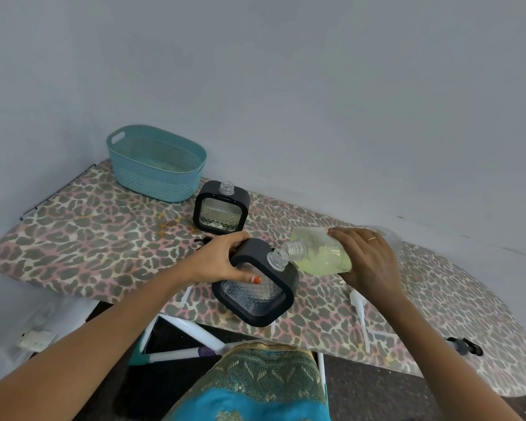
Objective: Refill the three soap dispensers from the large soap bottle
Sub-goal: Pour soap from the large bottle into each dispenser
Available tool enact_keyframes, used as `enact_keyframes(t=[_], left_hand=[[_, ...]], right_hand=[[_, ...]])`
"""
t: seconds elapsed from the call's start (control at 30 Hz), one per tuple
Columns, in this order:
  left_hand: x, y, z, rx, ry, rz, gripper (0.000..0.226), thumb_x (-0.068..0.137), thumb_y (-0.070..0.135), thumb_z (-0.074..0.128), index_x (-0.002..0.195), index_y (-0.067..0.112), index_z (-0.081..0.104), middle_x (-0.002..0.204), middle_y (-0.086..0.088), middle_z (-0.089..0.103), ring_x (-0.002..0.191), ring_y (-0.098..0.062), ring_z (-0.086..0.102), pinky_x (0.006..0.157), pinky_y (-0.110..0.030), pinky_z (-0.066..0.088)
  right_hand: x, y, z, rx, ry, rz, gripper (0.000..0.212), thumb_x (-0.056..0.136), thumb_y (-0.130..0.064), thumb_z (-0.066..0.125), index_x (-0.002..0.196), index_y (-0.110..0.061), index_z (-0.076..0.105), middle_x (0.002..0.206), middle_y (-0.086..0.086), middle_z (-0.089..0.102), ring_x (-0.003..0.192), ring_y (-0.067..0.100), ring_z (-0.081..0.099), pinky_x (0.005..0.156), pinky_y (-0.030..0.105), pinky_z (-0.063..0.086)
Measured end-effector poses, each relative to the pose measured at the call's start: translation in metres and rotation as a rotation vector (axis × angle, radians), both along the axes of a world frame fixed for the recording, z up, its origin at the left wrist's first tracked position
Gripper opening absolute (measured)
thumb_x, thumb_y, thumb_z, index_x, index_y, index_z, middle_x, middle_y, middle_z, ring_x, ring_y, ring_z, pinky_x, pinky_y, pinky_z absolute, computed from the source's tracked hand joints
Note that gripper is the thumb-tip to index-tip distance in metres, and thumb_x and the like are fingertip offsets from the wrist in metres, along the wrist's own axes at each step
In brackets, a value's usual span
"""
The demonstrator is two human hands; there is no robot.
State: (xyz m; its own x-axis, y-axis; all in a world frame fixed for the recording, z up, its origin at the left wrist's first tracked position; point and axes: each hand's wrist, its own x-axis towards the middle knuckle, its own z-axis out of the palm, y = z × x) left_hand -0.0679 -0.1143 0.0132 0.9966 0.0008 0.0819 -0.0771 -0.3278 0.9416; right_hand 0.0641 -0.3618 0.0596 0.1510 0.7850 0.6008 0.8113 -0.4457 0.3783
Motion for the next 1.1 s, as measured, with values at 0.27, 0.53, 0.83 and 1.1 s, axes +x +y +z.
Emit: enact_keyframes(t=[0.27, 0.53, 0.83, 1.1], left_hand=[[-0.0006, -0.0002, -0.0017, -0.029, -0.001, 0.008, 0.064, 0.056, 0.036, 0.082, 0.108, 0.01, 0.055, 0.106, -0.007, 0.066, 0.096, -0.011, 0.063, 0.088, -0.022, 0.051], [-0.0019, 0.0017, -0.0026, -0.04, 0.0, 0.038, 0.047, 0.063, 0.017, 0.082, 0.099, 0.027, 0.054, 0.1, 0.006, 0.065, 0.095, -0.003, 0.062, 0.084, -0.014, 0.048], [-0.0035, -0.0014, -0.0011, -0.062, -0.004, 0.012, 0.046, 0.065, 0.013, 0.08, 0.103, 0.02, 0.054, 0.103, 0.004, 0.064, 0.095, 0.0, 0.062, 0.082, -0.01, 0.046], [-0.0045, -0.0026, -0.0007, -0.066, -0.012, 0.019, 0.046, 0.066, 0.011, 0.08, 0.102, 0.023, 0.053, 0.104, 0.004, 0.063, 0.095, 0.001, 0.061, 0.082, -0.008, 0.046]], right_hand=[[-0.0012, 0.0011, 0.0038, -0.012, -0.005, 0.004, 0.074, 0.048, -0.025, 0.091, 0.108, -0.013, 0.05, 0.097, 0.008, 0.072, 0.082, 0.028, 0.069, 0.068, 0.034, 0.053], [0.0001, 0.002, 0.0053, 0.001, -0.009, 0.017, 0.073, 0.048, -0.02, 0.091, 0.107, -0.013, 0.05, 0.096, 0.007, 0.072, 0.081, 0.027, 0.068, 0.067, 0.032, 0.052], [0.0043, 0.0017, 0.0061, 0.006, -0.019, 0.013, 0.075, 0.046, -0.021, 0.092, 0.107, -0.013, 0.05, 0.096, 0.006, 0.072, 0.081, 0.027, 0.068, 0.067, 0.033, 0.052], [0.0056, 0.0021, 0.0083, 0.005, -0.01, 0.014, 0.077, 0.044, -0.026, 0.093, 0.107, -0.013, 0.05, 0.096, 0.007, 0.072, 0.082, 0.028, 0.069, 0.07, 0.034, 0.053]])
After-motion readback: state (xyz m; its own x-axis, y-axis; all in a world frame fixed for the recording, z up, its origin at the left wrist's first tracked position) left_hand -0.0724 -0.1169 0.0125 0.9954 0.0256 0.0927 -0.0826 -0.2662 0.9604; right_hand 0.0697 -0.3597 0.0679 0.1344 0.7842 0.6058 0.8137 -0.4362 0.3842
